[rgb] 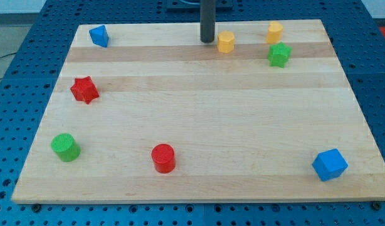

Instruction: Place the yellow hexagon to the bottom of the green star

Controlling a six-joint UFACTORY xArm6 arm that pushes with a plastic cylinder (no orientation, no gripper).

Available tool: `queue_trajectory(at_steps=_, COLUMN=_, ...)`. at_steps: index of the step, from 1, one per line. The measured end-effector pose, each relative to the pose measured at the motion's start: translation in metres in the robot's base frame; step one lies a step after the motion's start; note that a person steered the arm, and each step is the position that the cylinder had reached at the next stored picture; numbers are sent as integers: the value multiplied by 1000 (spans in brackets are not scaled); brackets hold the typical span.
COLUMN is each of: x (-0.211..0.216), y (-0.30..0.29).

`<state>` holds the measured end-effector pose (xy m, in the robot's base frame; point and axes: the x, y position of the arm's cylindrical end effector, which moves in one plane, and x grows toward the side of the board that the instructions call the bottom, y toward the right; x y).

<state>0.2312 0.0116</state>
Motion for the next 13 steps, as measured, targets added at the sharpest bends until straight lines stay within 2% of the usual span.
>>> queue_trajectory(at_steps=1, x=-3, y=40)
queue_trajectory(at_steps=3, x=87, y=61)
queue_trajectory(at_steps=5, x=73, y=26)
queue_trajectory(at_steps=7, x=105, y=22)
queue_trajectory(at_steps=9, x=116, y=15)
queue_trajectory(at_steps=10, x=125, y=-19)
queue_trajectory(at_steps=11, x=134, y=20)
queue_trajectory(at_steps=12, x=140, y=83)
queue_trajectory(at_steps=13, x=150, y=94)
